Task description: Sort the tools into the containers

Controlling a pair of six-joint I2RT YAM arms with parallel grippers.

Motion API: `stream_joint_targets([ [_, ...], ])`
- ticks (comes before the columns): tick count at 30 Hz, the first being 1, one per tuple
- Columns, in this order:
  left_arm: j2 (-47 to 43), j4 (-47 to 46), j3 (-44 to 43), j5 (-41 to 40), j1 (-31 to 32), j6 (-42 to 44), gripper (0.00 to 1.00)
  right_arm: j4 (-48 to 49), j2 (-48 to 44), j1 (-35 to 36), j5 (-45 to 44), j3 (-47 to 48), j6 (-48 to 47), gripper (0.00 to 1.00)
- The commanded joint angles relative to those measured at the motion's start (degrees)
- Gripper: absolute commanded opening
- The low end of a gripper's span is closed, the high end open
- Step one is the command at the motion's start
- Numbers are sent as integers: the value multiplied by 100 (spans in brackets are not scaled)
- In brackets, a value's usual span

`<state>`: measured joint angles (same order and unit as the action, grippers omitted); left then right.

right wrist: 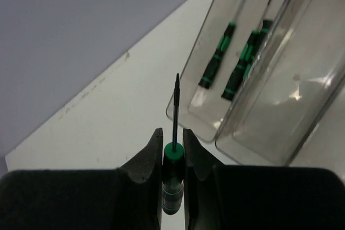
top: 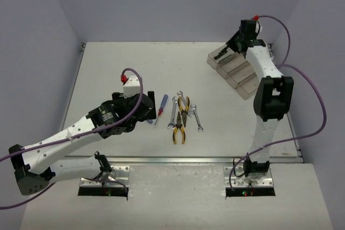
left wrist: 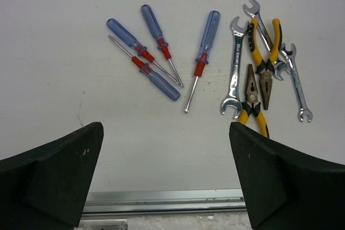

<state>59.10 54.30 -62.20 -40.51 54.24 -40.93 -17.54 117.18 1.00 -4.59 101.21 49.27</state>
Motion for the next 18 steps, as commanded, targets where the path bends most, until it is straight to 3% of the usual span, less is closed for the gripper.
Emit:
stream_joint_targets([
  [1, -171, -5, 380, -815, -10, 368, 100, -332, 1286, -182, -818, 1675, -73, 0],
  [3, -205, 83, 587, -1143, -18, 78, 100, -95, 1807, -258, -785, 2235, -243, 0],
  [6, -267, 80, 630, -1354, -19, -108, 100, 687, 2107, -250, -553, 2342, -637, 0],
  [12, -374, -97, 738, -1264, -195, -62, 100, 1061, 2584, -250, -268, 2686, -912, 1],
  [13, -407, -138, 770, -1214, -203, -13, 100, 1094, 2642, -250, -219, 2711, -953, 7],
  [14, -437, -221, 783, -1202, -215, 76, 100, 1129, 2649, -250, -171, 2723, -977, 35],
  [16, -467, -267, 791, -1183, -223, 118, 100, 1141, 2633, -250, -94, 2748, -1002, 60],
  [17, -480, -276, 795, -1174, -227, 114, 100, 1127, 2610, -250, -53, 2789, -1011, 83],
  [18, -487, -275, 802, -1165, -229, 102, 100, 1121, 2590, -250, -25, 2840, -1020, 96],
])
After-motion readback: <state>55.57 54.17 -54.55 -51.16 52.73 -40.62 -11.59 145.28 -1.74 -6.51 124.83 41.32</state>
